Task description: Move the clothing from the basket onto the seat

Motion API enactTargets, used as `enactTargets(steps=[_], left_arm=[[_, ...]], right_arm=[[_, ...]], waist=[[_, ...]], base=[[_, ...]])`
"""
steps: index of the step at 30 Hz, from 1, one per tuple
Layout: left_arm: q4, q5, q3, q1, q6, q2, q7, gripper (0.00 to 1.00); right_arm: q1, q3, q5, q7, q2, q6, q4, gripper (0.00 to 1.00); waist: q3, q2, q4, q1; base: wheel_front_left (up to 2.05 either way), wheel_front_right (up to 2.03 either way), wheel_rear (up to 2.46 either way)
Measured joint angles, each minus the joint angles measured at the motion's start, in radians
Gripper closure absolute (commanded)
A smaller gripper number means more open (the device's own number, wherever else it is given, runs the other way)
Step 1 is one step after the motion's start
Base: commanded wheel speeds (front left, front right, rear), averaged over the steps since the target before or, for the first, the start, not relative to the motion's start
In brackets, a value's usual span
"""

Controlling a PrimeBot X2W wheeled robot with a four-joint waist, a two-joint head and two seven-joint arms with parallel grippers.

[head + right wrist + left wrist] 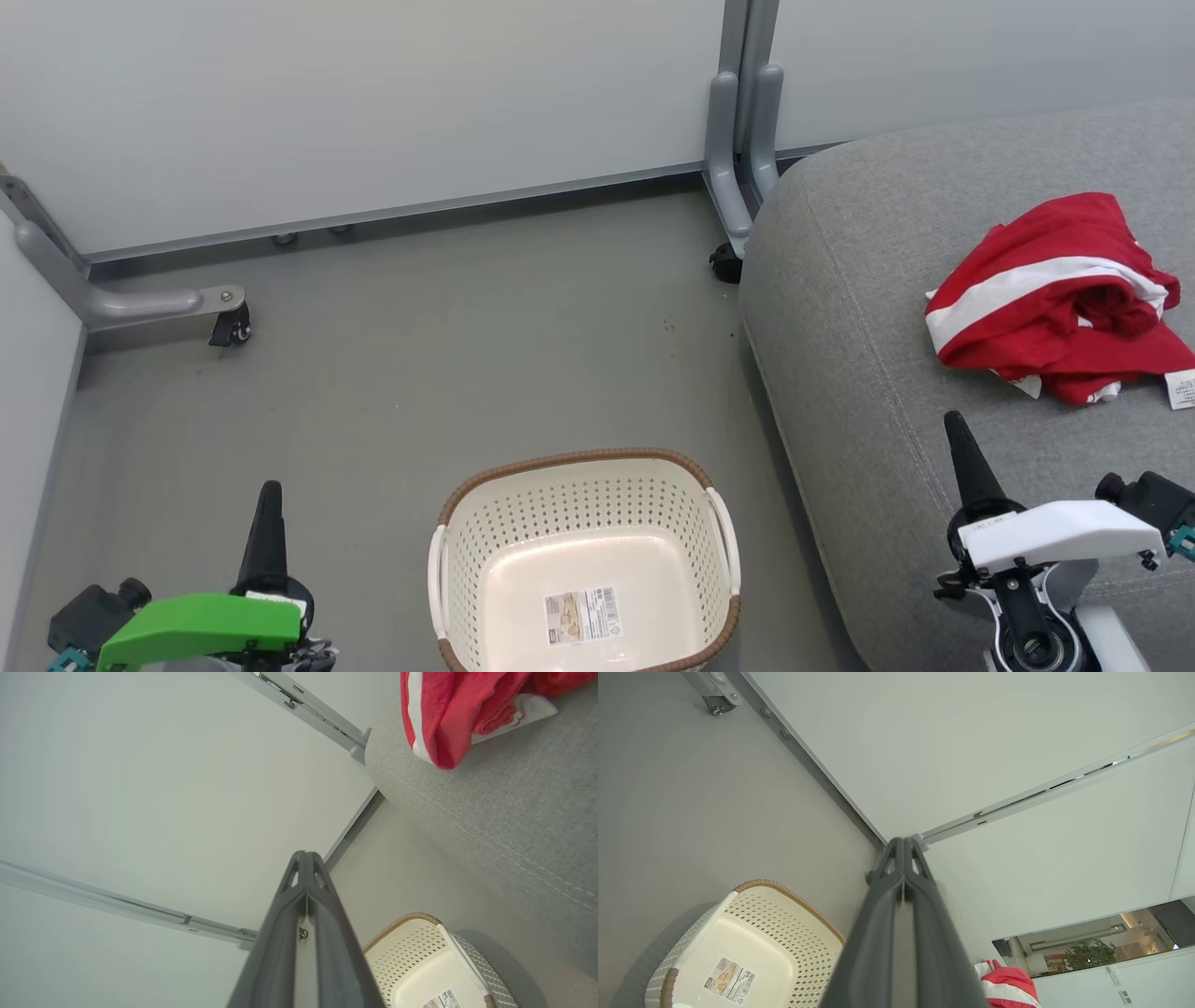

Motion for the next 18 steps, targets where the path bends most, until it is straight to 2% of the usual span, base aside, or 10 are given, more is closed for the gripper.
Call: enactTargets(steps=[18], left_arm=[[-0.003,-0.152,0.022,-0.026,0.0,0.001,0.047,1.0]], right_arm=[[-0.016,-0.031,0.176,0.047,0.007,-0.001,0.005,1.0]], waist=[[0.005,0.0,0.001,0.0]], base=[[0.0,0.0,0.0]])
